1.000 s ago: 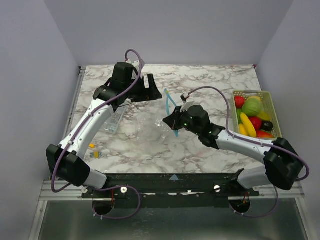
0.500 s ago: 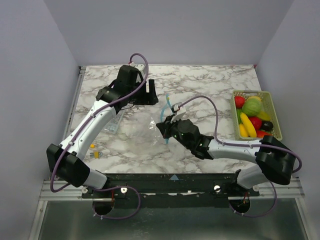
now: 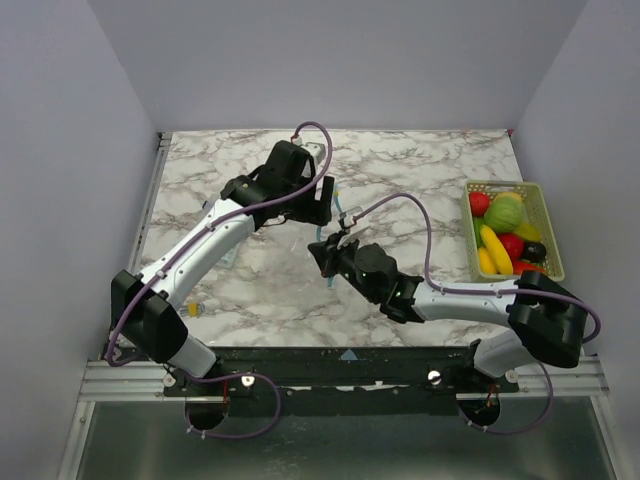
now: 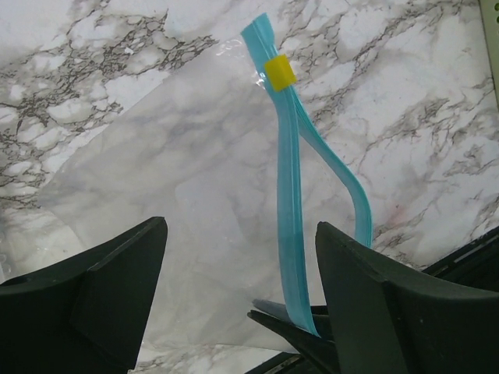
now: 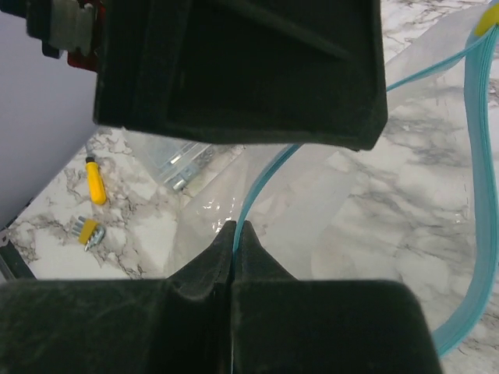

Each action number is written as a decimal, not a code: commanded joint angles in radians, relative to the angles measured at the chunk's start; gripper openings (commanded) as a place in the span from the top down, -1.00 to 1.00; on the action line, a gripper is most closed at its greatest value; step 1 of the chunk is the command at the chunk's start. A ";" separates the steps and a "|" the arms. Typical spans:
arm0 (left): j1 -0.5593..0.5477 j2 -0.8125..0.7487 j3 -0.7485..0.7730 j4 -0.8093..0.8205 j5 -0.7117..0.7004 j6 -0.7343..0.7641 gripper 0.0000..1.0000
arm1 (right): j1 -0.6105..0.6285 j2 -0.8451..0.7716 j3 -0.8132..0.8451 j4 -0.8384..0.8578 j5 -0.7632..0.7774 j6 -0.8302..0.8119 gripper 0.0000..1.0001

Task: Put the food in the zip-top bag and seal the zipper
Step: Open the zipper of the food storage bag at the center of the board.

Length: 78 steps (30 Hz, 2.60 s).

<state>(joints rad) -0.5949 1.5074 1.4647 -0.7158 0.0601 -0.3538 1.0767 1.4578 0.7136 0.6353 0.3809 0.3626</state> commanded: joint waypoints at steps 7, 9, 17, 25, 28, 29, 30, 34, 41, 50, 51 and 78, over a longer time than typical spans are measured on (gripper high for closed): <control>-0.049 0.045 0.056 -0.053 -0.106 0.052 -0.14 | 0.036 0.042 0.076 -0.018 0.078 -0.030 0.99; -0.066 0.047 0.051 -0.056 -0.143 0.063 -0.07 | 0.050 0.043 0.082 -0.023 0.103 -0.025 0.99; -0.073 0.027 0.042 -0.051 -0.200 0.073 1.00 | 0.063 0.022 0.097 -0.123 0.180 0.035 0.53; -0.072 0.004 0.028 -0.037 -0.180 0.060 1.00 | 0.062 -0.112 0.127 -0.439 0.239 0.189 -0.18; -0.072 -0.002 0.021 -0.030 -0.179 0.048 1.00 | 0.063 -0.160 0.190 -0.624 0.290 0.334 -0.41; -0.073 -0.005 0.018 -0.027 -0.172 0.044 1.00 | 0.062 -0.170 0.206 -0.697 0.311 0.378 -0.52; -0.073 -0.009 0.014 -0.024 -0.165 0.043 1.00 | 0.061 -0.184 0.224 -0.747 0.320 0.406 -0.61; -0.073 -0.013 0.013 -0.023 -0.147 0.038 1.00 | 0.059 -0.193 0.328 -0.943 0.367 0.499 -0.82; -0.072 -0.020 0.011 -0.021 -0.122 0.033 1.00 | -0.007 -0.159 0.536 -1.341 0.523 0.592 -1.00; -0.072 -0.024 0.005 -0.007 -0.031 0.026 1.00 | -0.047 -0.315 0.282 -0.836 0.309 0.244 -0.86; -0.072 -0.025 0.004 -0.005 -0.024 0.026 1.00 | -0.048 -0.312 0.261 -0.798 0.305 0.246 -0.85; -0.072 -0.038 -0.016 0.014 -0.011 0.035 1.00 | -0.225 -0.072 0.456 -0.870 -0.106 0.290 -0.09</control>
<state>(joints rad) -0.6678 1.4933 1.4498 -0.7086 0.0650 -0.3180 0.8532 1.3716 1.1755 -0.2001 0.3168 0.6907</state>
